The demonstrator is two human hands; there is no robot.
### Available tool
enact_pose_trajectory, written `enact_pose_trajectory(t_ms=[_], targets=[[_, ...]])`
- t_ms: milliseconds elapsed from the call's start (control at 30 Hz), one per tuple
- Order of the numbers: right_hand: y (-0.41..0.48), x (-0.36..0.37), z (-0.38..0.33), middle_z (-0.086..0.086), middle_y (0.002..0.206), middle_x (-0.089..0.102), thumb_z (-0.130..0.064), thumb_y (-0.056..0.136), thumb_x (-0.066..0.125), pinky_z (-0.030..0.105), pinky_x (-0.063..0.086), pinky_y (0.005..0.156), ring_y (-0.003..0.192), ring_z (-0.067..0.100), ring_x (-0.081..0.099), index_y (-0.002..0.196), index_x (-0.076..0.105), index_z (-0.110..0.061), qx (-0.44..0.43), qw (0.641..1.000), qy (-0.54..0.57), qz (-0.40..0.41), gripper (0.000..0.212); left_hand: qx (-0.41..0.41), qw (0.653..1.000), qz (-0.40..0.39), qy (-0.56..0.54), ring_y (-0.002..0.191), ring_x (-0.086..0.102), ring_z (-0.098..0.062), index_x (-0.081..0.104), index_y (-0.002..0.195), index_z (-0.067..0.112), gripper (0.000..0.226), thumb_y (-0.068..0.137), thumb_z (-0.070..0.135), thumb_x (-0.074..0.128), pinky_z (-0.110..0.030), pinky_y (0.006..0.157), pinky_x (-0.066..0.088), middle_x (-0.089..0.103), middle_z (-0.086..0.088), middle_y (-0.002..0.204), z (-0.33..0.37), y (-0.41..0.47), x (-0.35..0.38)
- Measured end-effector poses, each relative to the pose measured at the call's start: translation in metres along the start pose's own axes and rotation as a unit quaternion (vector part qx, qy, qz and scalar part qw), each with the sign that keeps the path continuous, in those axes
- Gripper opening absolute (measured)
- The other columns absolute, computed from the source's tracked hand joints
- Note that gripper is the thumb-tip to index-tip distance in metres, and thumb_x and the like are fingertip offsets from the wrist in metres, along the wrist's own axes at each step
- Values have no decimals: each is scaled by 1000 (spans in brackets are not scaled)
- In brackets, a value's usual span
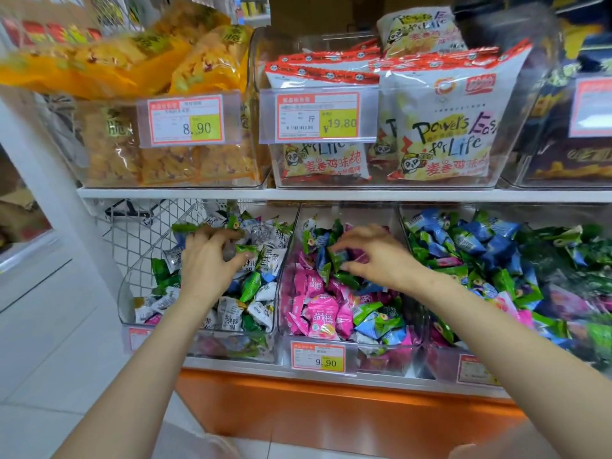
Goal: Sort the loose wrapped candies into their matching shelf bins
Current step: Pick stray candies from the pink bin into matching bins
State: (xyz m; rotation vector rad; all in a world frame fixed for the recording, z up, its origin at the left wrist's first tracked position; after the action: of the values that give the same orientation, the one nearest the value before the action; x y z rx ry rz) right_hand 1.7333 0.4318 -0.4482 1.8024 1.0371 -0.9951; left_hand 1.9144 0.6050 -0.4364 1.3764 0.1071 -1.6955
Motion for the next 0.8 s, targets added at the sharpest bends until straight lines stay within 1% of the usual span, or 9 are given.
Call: enact_pose_trajectory(t_ms=[67,133,200,267,400,533,600,667,800], targets=[[9,20,-14,-8,144,39,-32,89,60,33,25,106,131,18,27,132,51,-33,-51,995,-64,-48,44,-1,1000,-2,3,110,47,-36,68,108,14,41,75,37,75,-42,86,39,59,-18,113,2,-1,-1],[15,39,-16,-8,151,28,-33,90,57,39,17,112,139,18,15,139,40,-36,-61,986,-129,-89,52,-4,1000,1,-1,113,44,-36,67,110,13,41,76,35,74,-41,87,36,57,-17,117,5,-3,-2],[18,49,-11,-5,150,29,-31,89,57,40,14,111,138,20,17,139,40,-35,-47,978,-178,-102,53,0,1000,-4,-12,114,42,-35,66,111,12,39,77,31,74,-40,88,34,54,-16,118,11,-5,-1],[20,50,-7,-1,142,36,-32,86,59,40,17,108,132,24,26,132,49,-32,-35,974,-209,-85,47,15,1000,-15,-18,116,42,-33,65,111,13,39,78,30,74,-39,90,34,53,-15,119,16,-5,2],[24,46,-2,-2,133,44,-38,84,60,40,17,107,127,24,33,121,56,-29,-15,973,-225,-56,38,10,999,-35,-36,117,43,-30,64,112,13,39,78,30,73,-37,92,37,52,-12,121,14,-6,7],[26,27,1,-4,122,53,-48,84,60,38,24,105,119,20,42,116,60,-30,33,989,-141,-26,36,16,999,-30,-39,116,44,-30,64,110,12,37,79,30,72,-37,91,36,53,-12,119,14,-7,5],[28,11,9,-6,115,58,-45,83,65,32,39,93,108,17,52,110,64,-28,83,997,-3,7,33,18,999,-25,-41,116,43,-30,64,110,12,34,81,29,71,-36,89,36,53,-12,118,16,-6,3],[32,1,15,-7,107,62,-37,82,68,29,45,82,97,14,56,104,65,-24,117,986,111,31,26,27,998,-13,-50,116,43,-30,64,109,11,33,82,29,69,-36,89,36,53,-12,116,22,-5,-2],[57,6,14,-4,100,63,-34,84,68,28,45,77,92,13,56,103,65,-17,87,994,65,6,26,50,997,12,-62,116,43,-27,64,109,11,30,85,28,66,-31,85,33,53,-10,117,39,-4,-9]])
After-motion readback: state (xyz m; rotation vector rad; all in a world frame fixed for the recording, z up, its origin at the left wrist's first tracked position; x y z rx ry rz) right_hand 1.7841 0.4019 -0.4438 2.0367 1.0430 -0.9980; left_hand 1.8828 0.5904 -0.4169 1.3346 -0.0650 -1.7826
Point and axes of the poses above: each hand's wrist, its own y-axis towards the middle knuckle, its own x-axis out of the palm, z = x × y, the point moved 10 cm from there along y, towards the middle knuckle
